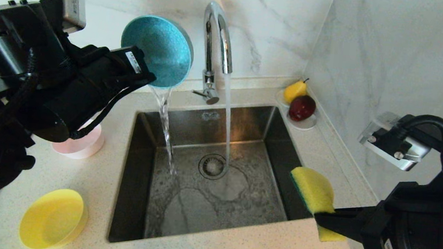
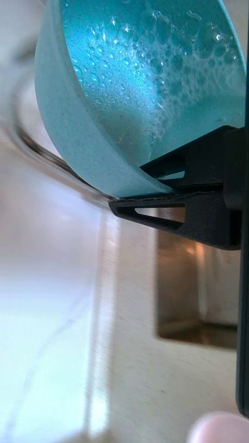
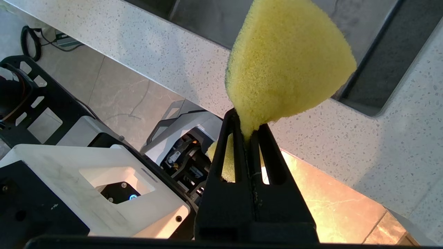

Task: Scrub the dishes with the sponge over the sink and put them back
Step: Wash the bowl

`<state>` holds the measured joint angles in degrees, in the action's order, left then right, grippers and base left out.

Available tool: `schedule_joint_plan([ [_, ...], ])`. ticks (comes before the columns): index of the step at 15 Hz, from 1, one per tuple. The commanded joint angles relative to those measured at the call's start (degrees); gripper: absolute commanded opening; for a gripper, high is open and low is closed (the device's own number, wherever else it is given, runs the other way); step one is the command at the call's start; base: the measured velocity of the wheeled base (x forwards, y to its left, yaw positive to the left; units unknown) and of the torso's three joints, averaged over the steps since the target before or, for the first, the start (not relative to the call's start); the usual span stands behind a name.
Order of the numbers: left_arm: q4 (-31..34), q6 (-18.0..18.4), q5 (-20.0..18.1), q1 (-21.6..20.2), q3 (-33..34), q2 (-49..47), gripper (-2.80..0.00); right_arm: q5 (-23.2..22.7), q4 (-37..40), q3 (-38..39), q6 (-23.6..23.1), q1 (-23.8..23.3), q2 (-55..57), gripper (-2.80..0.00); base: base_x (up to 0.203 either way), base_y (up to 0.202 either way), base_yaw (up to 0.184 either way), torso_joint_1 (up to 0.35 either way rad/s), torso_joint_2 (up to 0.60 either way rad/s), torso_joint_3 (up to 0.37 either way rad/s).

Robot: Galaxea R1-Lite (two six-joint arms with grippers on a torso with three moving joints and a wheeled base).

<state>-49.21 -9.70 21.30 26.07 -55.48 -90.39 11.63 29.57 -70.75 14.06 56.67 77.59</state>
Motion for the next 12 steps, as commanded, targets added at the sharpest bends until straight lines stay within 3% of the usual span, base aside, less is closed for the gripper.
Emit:
schedule_joint_plan([
  [1, -7.8, 0.9, -1.0, -0.5, 2.2, -0.6, -2.8, 0.1, 0.1, -0.3, 0.1, 0.0, 0.4, -2.8, 0.0, 0.0, 0.0, 0.0, 0.0, 0.0],
  [5, -24.6, 7.7, -1.9, -0.6, 6.7, -2.2, -2.8, 0.1, 0.1, -0.2, 0.1, 0.1, 0.5, -2.8, 0.0, 0.0, 0.0, 0.0, 0.0, 0.0],
  [7, -29.0, 10.3, -3.3, -0.6, 8.9, -3.0, -2.8, 0.1, 0.1, -0.6, 0.1, 0.1, 1.0, -2.8, 0.0, 0.0, 0.0, 0.0, 0.0, 0.0],
  [10, -27.6, 9.4, -3.4, -0.9, 8.3, -2.7, -2.8, 0.1, 0.1, -0.7, 0.2, 0.1, 0.9, -2.8, 0.0, 0.0, 0.0, 0.0, 0.0, 0.0],
  [12, -19.5, 7.7, -3.2, -1.5, 8.8, -1.9, -2.8, 0.1, 0.1, -0.7, 0.1, 0.1, 0.4, -2.8, 0.0, 0.0, 0.0, 0.0, 0.0, 0.0],
])
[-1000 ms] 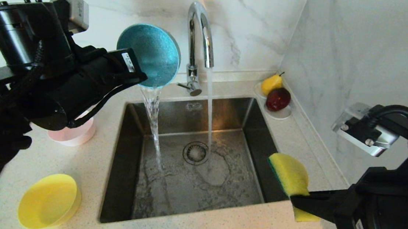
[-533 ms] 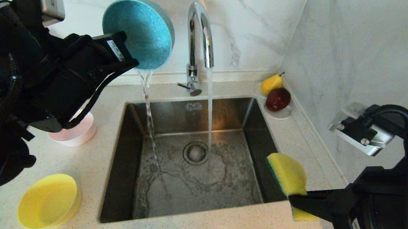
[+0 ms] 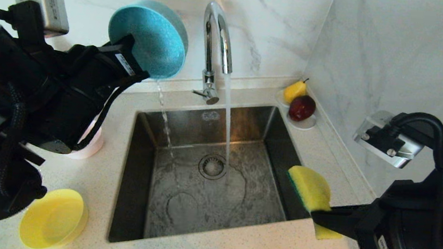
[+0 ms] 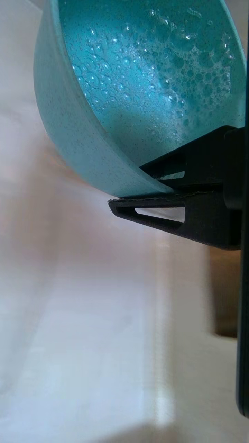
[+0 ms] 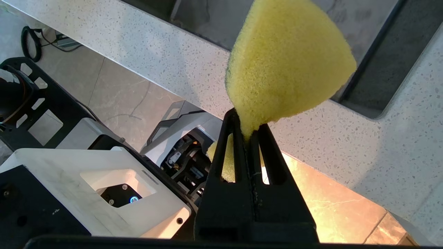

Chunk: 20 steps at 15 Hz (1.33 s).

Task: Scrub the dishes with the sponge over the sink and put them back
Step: Wash the bowl

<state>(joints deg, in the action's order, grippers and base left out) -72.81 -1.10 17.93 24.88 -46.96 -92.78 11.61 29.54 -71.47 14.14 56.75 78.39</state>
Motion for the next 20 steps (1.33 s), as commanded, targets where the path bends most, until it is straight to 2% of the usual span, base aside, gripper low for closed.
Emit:
schedule_joint_plan([
  [1, 9.7, -2.9, 0.0, -0.3, 0.3, 1.8, -2.8, 0.1, 0.2, -0.1, -0.1, 0.0, -0.6, -2.8, 0.0, 0.0, 0.0, 0.0, 0.0, 0.0],
  [4, 29.9, -6.9, -2.0, -0.4, 0.2, 7.2, -2.8, -0.1, 0.2, -0.5, 0.0, 0.4, -1.2, -2.8, 0.0, 0.0, 0.0, 0.0, 0.0, 0.0],
  [6, 43.6, -8.5, -5.2, -0.4, -0.3, 11.4, -2.8, -4.1, 0.2, -1.5, 0.4, 0.5, -1.6, -2.8, 0.0, 0.0, 0.0, 0.0, 0.0, 0.0],
  [12, 69.8, -15.3, -6.4, 0.9, -3.3, 18.6, -2.8, -15.0, 0.8, -7.3, 4.3, 0.5, -1.6, -2.8, 0.0, 0.0, 0.0, 0.0, 0.0, 0.0],
  [14, 74.7, -17.0, -6.4, 4.4, -4.9, 18.3, -2.8, -17.9, 1.0, -9.5, 8.2, 0.5, -1.4, -2.8, 0.0, 0.0, 0.0, 0.0, 0.0, 0.0],
  [16, 75.9, -19.9, -4.9, 8.7, -7.3, 15.3, -2.8, -20.8, 1.8, -10.9, 10.8, 0.5, -0.7, -2.8, 0.0, 0.0, 0.0, 0.0, 0.0, 0.0],
  [18, 75.8, -22.5, 1.1, 12.8, -9.5, 11.2, -2.8, -23.0, 2.4, -11.8, 12.2, 0.5, 0.2, -2.8, 0.0, 0.0, 0.0, 0.0, 0.0, 0.0],
  [20, 75.4, -23.4, 4.2, 15.4, -11.0, 8.5, -2.8, -24.4, 3.5, -12.9, 13.1, 0.5, 1.6, -2.8, 0.0, 0.0, 0.0, 0.0, 0.0, 0.0],
])
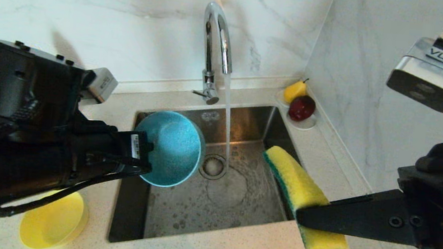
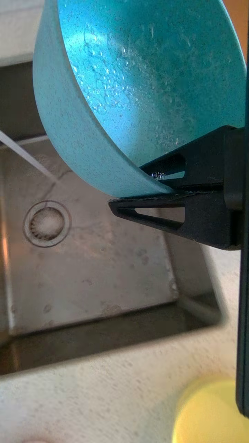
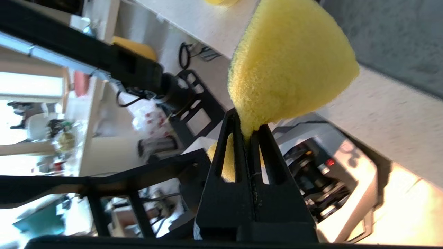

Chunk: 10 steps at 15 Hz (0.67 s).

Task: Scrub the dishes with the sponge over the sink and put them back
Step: Wash the bowl, then wipe the bowl

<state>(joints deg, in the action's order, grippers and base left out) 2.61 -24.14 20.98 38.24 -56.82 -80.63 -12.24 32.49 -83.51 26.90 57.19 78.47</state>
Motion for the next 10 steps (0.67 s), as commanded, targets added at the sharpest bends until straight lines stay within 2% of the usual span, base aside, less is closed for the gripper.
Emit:
schedule_joint_plan([
  [1, -0.1, -0.3, 1.5, 2.9, -1.8, -4.4, -2.8, -1.5, 1.2, -1.5, 0.3, 0.0, 2.6, -2.8, 0.0, 0.0, 0.0, 0.0, 0.0, 0.0],
  [4, -3.0, -0.1, 3.2, 5.1, -2.1, -7.7, -2.8, -3.6, 1.3, -3.9, 1.1, 0.0, 6.3, -2.8, 0.0, 0.0, 0.0, 0.0, 0.0, 0.0],
  [7, -10.4, 0.3, 9.7, 6.5, -2.2, -11.6, -2.8, -4.0, 1.3, -6.9, 1.7, 0.0, 10.4, -2.8, 0.0, 0.0, 0.0, 0.0, 0.0, 0.0],
  [10, -12.7, 0.4, 11.2, 7.8, -2.2, -12.6, -2.8, -5.6, 1.3, -8.3, 2.8, 0.0, 13.2, -2.8, 0.0, 0.0, 0.0, 0.0, 0.0, 0.0],
])
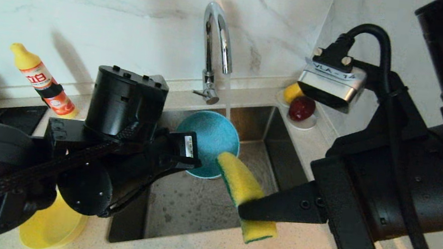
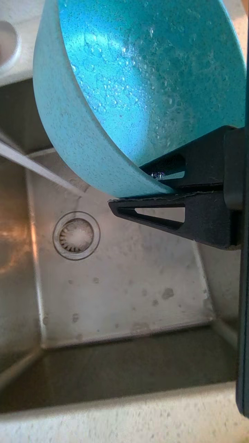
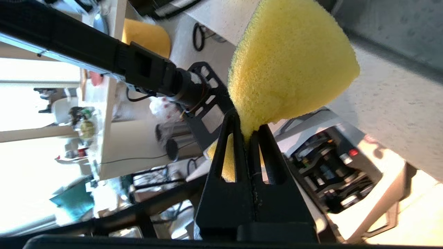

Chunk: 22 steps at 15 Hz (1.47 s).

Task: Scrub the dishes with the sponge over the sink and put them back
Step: Wipe the bowl

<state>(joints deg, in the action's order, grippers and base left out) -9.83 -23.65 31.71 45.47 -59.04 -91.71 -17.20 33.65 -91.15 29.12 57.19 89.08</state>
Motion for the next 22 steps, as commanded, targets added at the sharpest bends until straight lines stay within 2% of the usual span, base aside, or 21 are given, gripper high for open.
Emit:
schedule_joint_plan([
  [1, -0.3, 0.0, 1.0, 0.7, 0.1, -1.4, -2.8, -1.0, 0.1, -0.9, 1.0, -0.1, 3.5, -2.8, 0.0, 0.0, 0.0, 0.0, 0.0, 0.0],
  [7, -0.8, 0.0, 1.2, 0.9, 0.3, -0.5, -2.8, -3.8, -0.3, -2.5, 3.0, -4.2, 7.8, -2.8, 0.0, 0.0, 0.0, 0.0, 0.0, 0.0],
  [12, -1.6, 0.1, 1.1, 1.1, 0.6, -0.6, -2.8, -3.8, -0.5, -3.5, 3.7, -5.0, 9.7, -2.8, 0.0, 0.0, 0.0, 0.0, 0.0, 0.0],
  [15, -2.0, 0.0, 1.2, 2.0, 0.8, -0.4, -2.8, -3.9, -0.4, -7.1, 5.3, -6.3, 11.4, -2.8, 0.0, 0.0, 0.0, 0.0, 0.0, 0.0],
  [22, -2.9, 0.1, 1.2, 2.3, 2.1, 0.0, -2.8, -5.7, -0.5, -8.2, 5.8, -10.9, 13.1, -2.8, 0.0, 0.0, 0.0, 0.0, 0.0, 0.0],
])
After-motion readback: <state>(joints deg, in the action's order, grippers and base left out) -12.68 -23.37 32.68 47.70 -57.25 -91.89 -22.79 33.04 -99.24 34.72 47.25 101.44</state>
